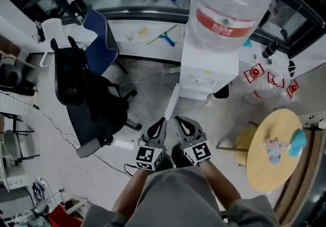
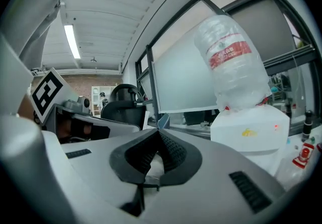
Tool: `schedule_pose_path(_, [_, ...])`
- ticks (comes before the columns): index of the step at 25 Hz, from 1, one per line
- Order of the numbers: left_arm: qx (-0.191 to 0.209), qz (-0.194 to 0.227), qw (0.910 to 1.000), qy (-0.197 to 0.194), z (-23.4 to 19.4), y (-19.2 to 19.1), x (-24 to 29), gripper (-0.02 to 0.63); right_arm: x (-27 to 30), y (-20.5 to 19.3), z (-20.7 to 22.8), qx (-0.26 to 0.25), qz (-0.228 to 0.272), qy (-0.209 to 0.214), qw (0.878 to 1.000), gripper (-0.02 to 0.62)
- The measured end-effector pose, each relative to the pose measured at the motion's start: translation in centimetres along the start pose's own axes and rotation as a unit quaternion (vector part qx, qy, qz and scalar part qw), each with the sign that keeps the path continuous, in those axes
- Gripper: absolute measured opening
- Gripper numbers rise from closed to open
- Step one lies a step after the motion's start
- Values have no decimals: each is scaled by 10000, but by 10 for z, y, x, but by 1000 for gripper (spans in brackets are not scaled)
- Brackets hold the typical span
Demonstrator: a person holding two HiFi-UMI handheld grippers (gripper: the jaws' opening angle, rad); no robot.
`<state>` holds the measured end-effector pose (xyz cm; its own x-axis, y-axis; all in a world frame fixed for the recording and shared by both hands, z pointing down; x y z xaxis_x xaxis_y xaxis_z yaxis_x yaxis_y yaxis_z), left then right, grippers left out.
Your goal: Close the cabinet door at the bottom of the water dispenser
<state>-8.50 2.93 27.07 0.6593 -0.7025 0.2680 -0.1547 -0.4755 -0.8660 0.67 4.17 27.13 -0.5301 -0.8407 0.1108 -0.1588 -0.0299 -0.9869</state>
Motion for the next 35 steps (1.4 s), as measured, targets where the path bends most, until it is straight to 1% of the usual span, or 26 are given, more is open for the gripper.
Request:
schedule_pose_path(5, [37,-171,9998,53,-26,1,17,5,22,-16,10,258,-162,-105,9995,8])
schedule_pose_path(11, [26,-369,9992,-116,-64,3,44,5,53,-34,20,319,-378,-410,9979,8])
schedule_pose_path(15, [-96,-518,9981,-306,-85,-6,58,5,67,-50,21,402,-674,-716,9943,8])
schedule_pose_path(20, [-304,-684,9961,-470,-122,-20,69,5,90,-77,15,679,-894,-1258,9857,8])
schedule_pose_path(25, [-332,-811,9936,-713,-151,-37,85,5,108,-104,12,722,-1036,-1627,9786,8])
schedule_pose_path(29, [-219,-932,9914,-892,-168,-59,97,5,123,-131,2,816,-1102,-1768,9747,8])
schedule_pose_path(35, [-170,-979,9903,-975,-181,-90,111,5,135,-171,-10,965,-1255,-1724,9722,8])
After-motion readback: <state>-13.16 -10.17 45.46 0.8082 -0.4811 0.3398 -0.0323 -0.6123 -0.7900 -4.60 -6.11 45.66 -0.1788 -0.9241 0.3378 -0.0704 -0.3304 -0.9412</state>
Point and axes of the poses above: the fingertips, and each gripper's own axes: x forward along the fingers, z to its right, y out of its top, the point moved 4 cm from there along -x, backward along the fingers, and after that the axes turned 15 degrees about -x, right-handed, at the moved point
